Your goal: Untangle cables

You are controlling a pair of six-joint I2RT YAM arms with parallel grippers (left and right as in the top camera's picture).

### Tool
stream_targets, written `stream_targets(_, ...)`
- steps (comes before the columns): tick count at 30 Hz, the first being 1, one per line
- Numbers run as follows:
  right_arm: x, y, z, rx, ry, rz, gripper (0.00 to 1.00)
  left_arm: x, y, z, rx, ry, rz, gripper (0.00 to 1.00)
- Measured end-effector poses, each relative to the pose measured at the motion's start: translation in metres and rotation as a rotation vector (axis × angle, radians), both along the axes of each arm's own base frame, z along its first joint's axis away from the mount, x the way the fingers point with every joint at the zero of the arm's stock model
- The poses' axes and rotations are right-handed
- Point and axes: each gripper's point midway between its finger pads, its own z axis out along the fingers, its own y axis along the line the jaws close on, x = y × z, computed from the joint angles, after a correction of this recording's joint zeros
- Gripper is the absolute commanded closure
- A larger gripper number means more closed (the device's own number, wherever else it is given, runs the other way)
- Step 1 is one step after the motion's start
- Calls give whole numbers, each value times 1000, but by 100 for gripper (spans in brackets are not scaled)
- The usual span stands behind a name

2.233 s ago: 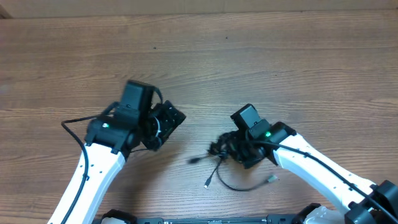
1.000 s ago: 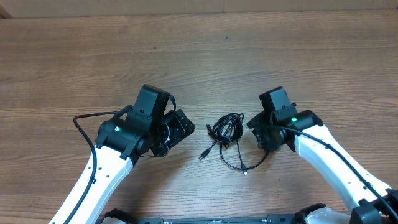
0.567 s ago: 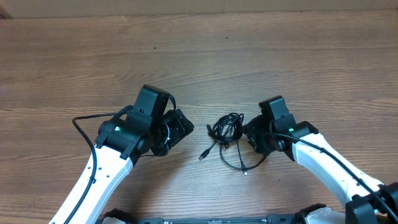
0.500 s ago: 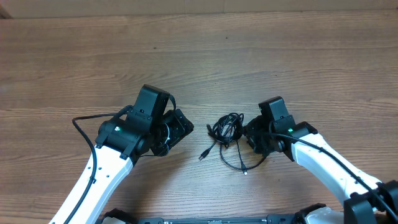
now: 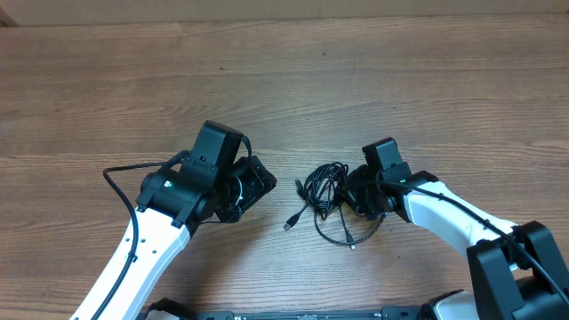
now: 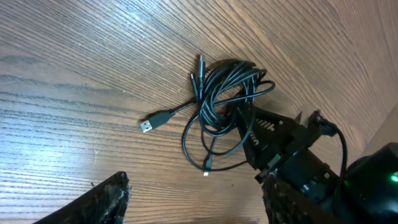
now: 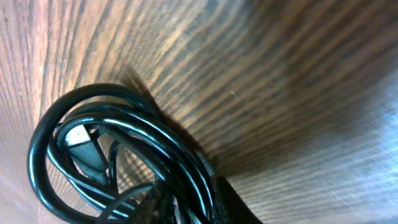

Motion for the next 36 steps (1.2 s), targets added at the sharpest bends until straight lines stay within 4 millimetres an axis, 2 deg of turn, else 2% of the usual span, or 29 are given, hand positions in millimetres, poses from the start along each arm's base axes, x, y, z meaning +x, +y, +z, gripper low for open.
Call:
stream_targets(5,4,1,1,6,-16,0,84,0,0,0,-1,1,2,36)
stream_targets(7,4,1,0,-5,-21,0,89,0,0,0,0,1,2,36)
stream_targets(8,4,1,-2,-13,-21,1,95,0,0,0,-1,1,2,36)
stream_targets(11,5,2,-7,-40,-28,12,96,-1,0,0,1,4,2,36)
stream_targets(12,5,3,-7,-49,-32,14,96,-1,1,-1,2,6,2,39)
stream_targets(14,6,3,-7,-65,-35,16,96,-1,1,-1,2,9,6,61)
stream_targets(15,7,3,-7,-73,-37,16,96,-2,1,-1,1,11,8,68)
stream_targets(18,6,1,-7,-104,-38,35,96,-2,1,-1,5,5,-4,81)
stream_targets(21,-1,-8,-5,-166,1,59,96,-3,1,-2,17,-1,-35,86)
stream_targets(24,-15,-19,2,-231,79,83,96,-4,0,-2,29,-24,-91,85)
stream_targets(25,-22,-21,11,-243,125,102,96,-4,0,-1,34,-39,-122,81)
stream_targets(26,-21,-19,16,-238,129,108,96,-4,-1,-1,40,-53,-150,77)
stream_targets(27,-19,-11,34,-206,135,134,96,-5,-1,-1,45,-61,-172,69)
stream_targets(31,-3,23,80,-52,70,229,96,-9,-13,1,84,-158,-372,57)
stream_targets(33,-3,33,92,6,58,265,96,-9,-24,4,88,-213,-450,56)
stream_targets(36,-9,40,97,54,71,298,96,-13,-35,6,119,-272,-541,56)
